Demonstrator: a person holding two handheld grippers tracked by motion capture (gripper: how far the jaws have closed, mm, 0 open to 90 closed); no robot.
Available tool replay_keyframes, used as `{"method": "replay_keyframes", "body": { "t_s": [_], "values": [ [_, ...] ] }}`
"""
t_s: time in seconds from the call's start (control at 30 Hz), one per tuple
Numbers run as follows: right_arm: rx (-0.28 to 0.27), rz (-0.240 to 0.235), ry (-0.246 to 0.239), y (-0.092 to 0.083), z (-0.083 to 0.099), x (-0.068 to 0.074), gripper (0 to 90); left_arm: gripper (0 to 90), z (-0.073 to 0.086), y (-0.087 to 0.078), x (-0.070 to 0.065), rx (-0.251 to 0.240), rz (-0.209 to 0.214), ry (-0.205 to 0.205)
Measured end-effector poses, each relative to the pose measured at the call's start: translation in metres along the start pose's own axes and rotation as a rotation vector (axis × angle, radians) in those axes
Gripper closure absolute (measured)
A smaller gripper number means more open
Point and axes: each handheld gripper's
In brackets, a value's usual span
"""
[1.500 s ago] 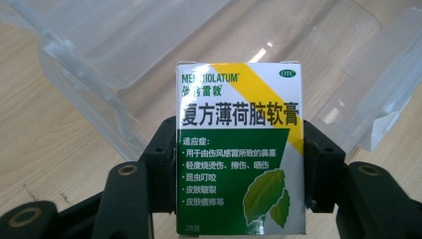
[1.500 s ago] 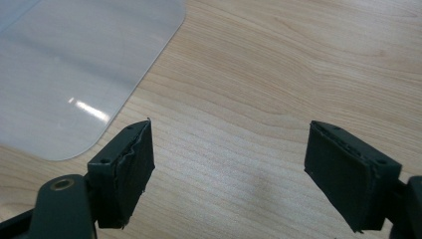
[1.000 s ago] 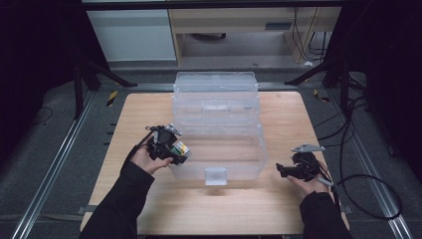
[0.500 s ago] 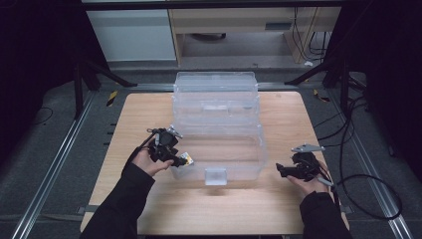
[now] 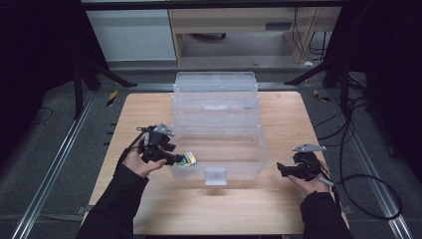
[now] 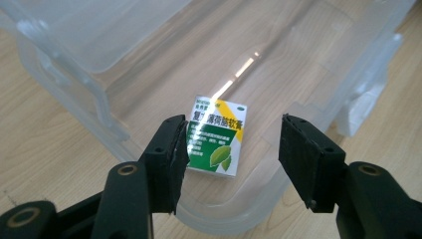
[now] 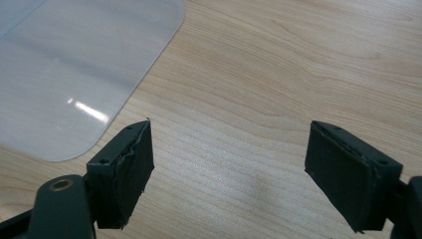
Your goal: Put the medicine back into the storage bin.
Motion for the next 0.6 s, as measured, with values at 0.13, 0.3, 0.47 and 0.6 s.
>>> {"method": "replay_keyframes", "body": {
  "t_s": [0.13,0.3,0.47,0.6],
  "values": [
    [0.001,-0.004,-0.006,0.0,-0.001,0.001,19.5,44.1,-0.004,-0.005,-0.005,-0.027,0.013,0.018],
    [-0.002,-0.001,-0.008,0.0,-0.001,0.001,19.5,43.4,-0.008,-0.002,-0.011,-0.024,0.029,0.048],
    [-0.002,-0.005,-0.009,0.0,-0.002,0.001,19.7,43.5,-0.013,0.006,-0.018,-0.015,0.054,0.089],
    [0.001,-0.005,-0.018,0.0,-0.003,0.002,20.0,43.4,-0.016,0.01,-0.024,-0.014,0.066,0.11]
  ]
}}
Point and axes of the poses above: each handheld gripper's, and its own axes: y roughly forward along the jaws, z roughly out of its underside, x roughly to its left, and after that the axes turned 6 degrees about -x, right-handed
